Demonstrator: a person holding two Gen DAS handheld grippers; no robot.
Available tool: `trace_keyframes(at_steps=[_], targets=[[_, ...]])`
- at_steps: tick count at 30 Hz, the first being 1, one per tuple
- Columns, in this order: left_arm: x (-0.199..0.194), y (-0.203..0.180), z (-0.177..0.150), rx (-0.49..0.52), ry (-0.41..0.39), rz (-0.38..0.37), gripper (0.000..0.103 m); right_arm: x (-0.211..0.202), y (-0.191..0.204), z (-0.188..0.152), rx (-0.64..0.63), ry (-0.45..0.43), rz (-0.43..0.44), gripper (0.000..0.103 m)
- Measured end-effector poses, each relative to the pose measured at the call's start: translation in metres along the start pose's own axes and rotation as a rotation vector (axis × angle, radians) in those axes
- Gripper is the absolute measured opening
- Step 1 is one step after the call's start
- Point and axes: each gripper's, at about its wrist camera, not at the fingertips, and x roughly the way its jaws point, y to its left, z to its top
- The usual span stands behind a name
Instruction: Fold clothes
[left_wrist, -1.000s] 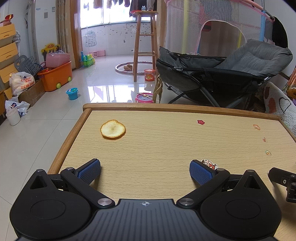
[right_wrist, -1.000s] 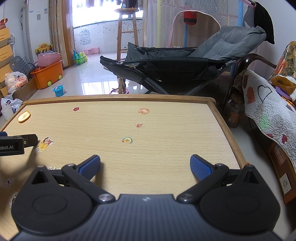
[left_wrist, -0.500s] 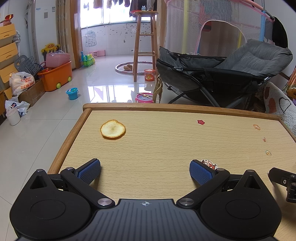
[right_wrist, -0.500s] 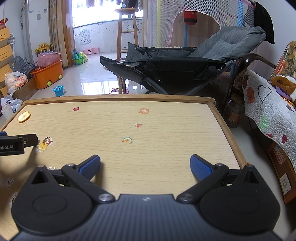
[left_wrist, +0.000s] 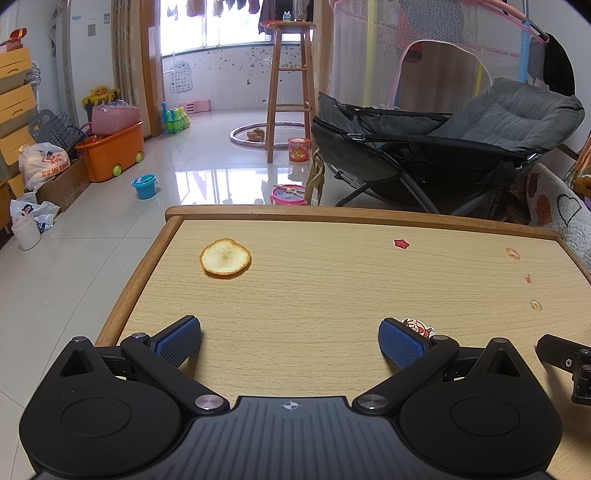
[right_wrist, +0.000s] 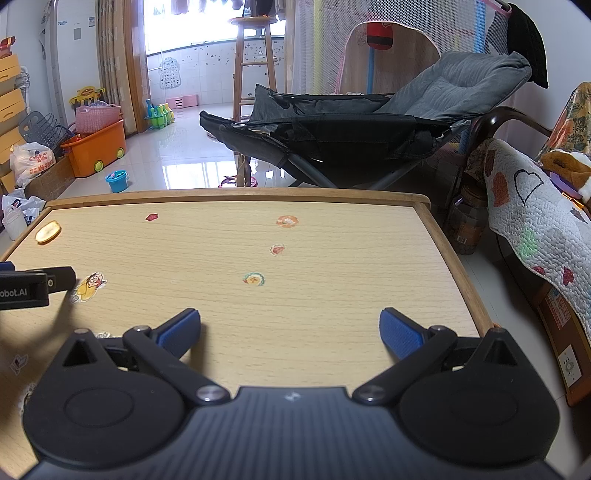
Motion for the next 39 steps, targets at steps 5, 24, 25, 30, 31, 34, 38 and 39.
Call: trace_keyframes(at_steps=[5,24,25,30,31,34,38,39], targets=[[0.0,0.0,0.0,0.0,0.0,0.0,0.103,0.0,0.0,0.0,0.0,0.0,0.0,0.103],[0.0,0.003,0.003,0.003,0.0,0.001,0.103,-0.002,-0.001,0.001,0.007,-0.005,0.005,0.103],[0.0,0.003,0.003,0.003,-0.001,0.001,0.103,-0.006,-0.002,0.001,0.013,-0.007,0.007,0.103],[0.0,0.003,0.003,0.011,-0.001,-0.007,0.103,-0.027,-0.008,0.0,0.042,-0.018,0.016,0.103],[-0.002,0.003,0.001,0.014,-0.001,-0.01,0.103,-0.031,-0.01,0.0,0.048,-0.02,0.018,0.103],[-0.009,0.003,-0.004,0.041,-0.002,-0.04,0.103,-0.044,-0.013,0.0,0.065,-0.027,0.023,0.103],[-0.02,-0.001,-0.01,0.111,0.016,-0.118,0.103,-0.059,-0.02,-0.009,0.056,-0.023,0.018,0.103],[-0.024,-0.002,-0.011,0.126,0.023,-0.127,0.102,-0.063,-0.023,-0.012,0.065,-0.026,0.019,0.103]])
